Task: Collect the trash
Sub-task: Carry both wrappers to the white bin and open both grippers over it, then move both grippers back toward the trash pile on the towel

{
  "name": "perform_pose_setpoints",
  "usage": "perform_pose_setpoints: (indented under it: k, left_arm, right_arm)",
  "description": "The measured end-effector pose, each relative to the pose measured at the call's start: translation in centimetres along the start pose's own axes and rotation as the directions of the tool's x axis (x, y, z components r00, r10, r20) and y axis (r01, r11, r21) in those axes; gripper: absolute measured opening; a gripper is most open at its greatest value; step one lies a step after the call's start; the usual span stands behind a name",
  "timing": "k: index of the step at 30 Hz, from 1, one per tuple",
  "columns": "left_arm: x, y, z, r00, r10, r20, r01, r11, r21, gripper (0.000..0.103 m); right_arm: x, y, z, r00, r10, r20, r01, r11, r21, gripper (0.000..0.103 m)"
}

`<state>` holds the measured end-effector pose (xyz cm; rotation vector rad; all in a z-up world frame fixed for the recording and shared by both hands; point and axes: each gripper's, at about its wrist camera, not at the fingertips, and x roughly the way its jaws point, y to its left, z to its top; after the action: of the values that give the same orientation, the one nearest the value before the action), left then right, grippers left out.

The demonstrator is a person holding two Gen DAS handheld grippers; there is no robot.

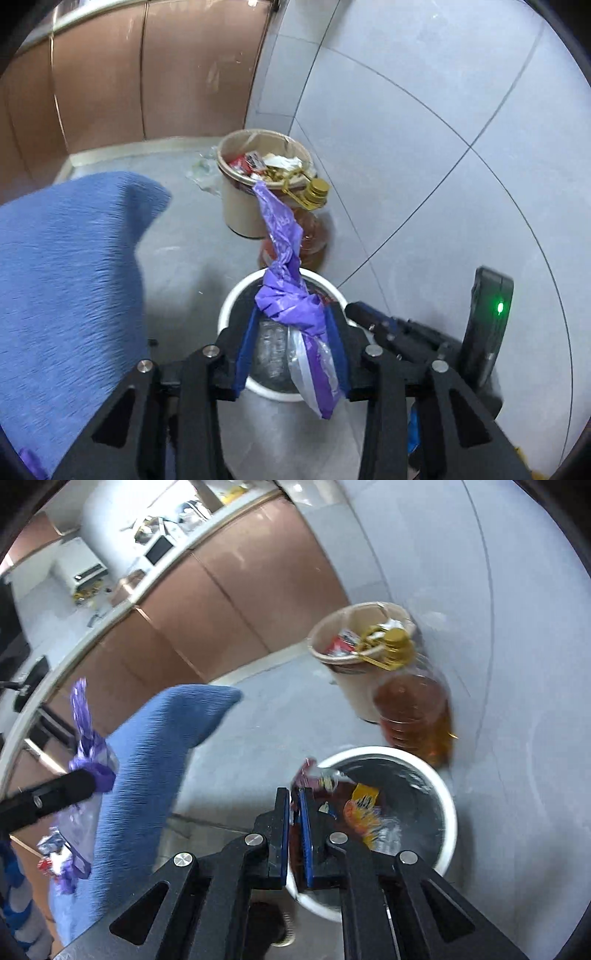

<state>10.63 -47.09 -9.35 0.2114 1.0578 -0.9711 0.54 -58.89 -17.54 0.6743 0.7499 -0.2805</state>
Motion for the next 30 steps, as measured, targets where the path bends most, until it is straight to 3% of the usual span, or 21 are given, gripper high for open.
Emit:
perform_pose_setpoints:
  k: [2, 8, 16, 24, 30]
  left_arm:
    - [1.1, 0.0, 0.4, 0.999, -0.031, -0.014, 0.031, 0.999, -0.017, 0.047]
    - [0.6, 1.0, 0.4, 0.998, -0.062, 0.005, 0.062, 0.996, -0.062, 0.050]
    - [-5.7, 1.8, -2.4, 0.991, 0.025, 0.133, -0.016, 0.998, -0.068, 0.050]
    - [-13.7, 3.9, -6.9, 0.967, 0.132, 0.217, -0.116, 0.990, -0.084, 0.050]
    - [-18.8, 7.1, -9.7, 0.937, 0.224, 0.266, -0.189, 0.970, -0.152, 0.050]
  right_arm:
    - [0.2, -0.2, -0.1, 0.999, -0.035, -0.003, 0.035, 0.999, -0.003, 0.013]
    - [-1.1, -0.4, -0.8, 0.994, -0.107, 0.015, 0.107, 0.994, -0.023, 0.030]
    - [-5.0, 2.1, -2.2, 0.987, -0.135, 0.089, 0.142, 0.987, -0.078, 0.034]
    - [-9.3, 9.8, -3.3, 0.987, -0.011, 0.161, 0.051, 0.967, -0.251, 0.046]
    - [-10.8, 15.8, -4.6, 0.983, 0.123, 0.137, -0.063, 0.925, -0.375, 0.048]
